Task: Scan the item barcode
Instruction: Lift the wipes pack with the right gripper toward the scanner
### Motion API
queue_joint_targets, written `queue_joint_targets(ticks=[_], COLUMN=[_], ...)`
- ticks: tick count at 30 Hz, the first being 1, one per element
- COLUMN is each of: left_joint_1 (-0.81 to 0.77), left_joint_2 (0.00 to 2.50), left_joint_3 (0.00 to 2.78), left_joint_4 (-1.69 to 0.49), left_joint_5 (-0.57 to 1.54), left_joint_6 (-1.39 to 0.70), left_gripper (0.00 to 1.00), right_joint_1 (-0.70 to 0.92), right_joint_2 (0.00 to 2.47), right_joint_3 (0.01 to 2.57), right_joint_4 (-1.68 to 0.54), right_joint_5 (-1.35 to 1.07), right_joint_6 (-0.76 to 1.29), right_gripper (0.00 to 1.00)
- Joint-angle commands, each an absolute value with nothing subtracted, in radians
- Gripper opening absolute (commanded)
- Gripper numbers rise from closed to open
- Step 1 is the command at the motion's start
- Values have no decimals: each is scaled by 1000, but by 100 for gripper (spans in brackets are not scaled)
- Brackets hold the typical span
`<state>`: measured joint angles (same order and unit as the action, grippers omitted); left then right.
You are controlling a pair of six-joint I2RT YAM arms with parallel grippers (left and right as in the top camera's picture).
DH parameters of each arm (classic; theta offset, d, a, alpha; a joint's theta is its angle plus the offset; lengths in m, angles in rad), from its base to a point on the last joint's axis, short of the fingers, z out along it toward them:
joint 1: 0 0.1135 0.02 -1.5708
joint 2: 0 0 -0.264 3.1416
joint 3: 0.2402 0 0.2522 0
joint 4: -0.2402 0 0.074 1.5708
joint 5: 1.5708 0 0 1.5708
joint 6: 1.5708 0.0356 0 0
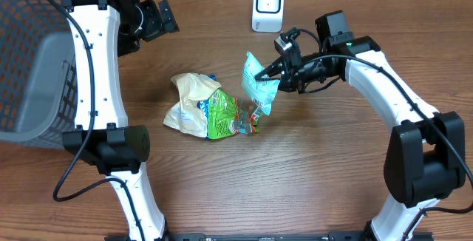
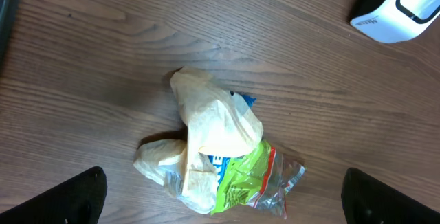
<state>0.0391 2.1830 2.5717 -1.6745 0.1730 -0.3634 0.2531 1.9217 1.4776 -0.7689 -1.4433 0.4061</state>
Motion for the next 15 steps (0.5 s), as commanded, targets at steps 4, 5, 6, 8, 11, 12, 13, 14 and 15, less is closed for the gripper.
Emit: queue_joint_targets(ticks=[4, 5, 6, 8, 11, 12, 13, 14, 15], left_joint_1=[31, 31, 31, 31, 31, 31, 31, 31, 31], left_joint_2=[2188, 2188, 2188, 2188, 2188, 2188, 2188, 2188, 2188], left_joint_3=[2572, 2572, 2572, 2572, 2572, 2572, 2572, 2572, 2572], left_joint_4=[-1683, -1683, -1683, -1683, -1684, -1685, -1687, -1689, -1689], left_joint_5=[184, 184, 184, 184, 184, 184, 184, 184, 184], left_joint_6=[-344, -344, -344, -344, -345, -345, -345, -344, -344], left_gripper=[100, 100, 100, 100, 100, 100, 100, 100, 100], right_joint_1=[246, 246, 246, 245, 238, 234, 232, 228, 226], right_joint_2=[1902, 1902, 1902, 1902, 1902, 1902, 1902, 1902, 1902], right_joint_3=[1553, 1571, 1595, 1637, 1694, 1711, 1721, 1731, 1737], right_joint_4=[-645, -607, -555, -430, -167, -53, 52, 180, 296], right_joint_5=[-1570, -1570, -1570, -1570, -1570, -1570, -1570, -1570, -1570], right_joint_6=[773, 815, 872, 985, 1221, 1322, 1410, 1521, 1618], right_gripper=[3, 3, 3, 3, 3, 3, 3, 3, 3])
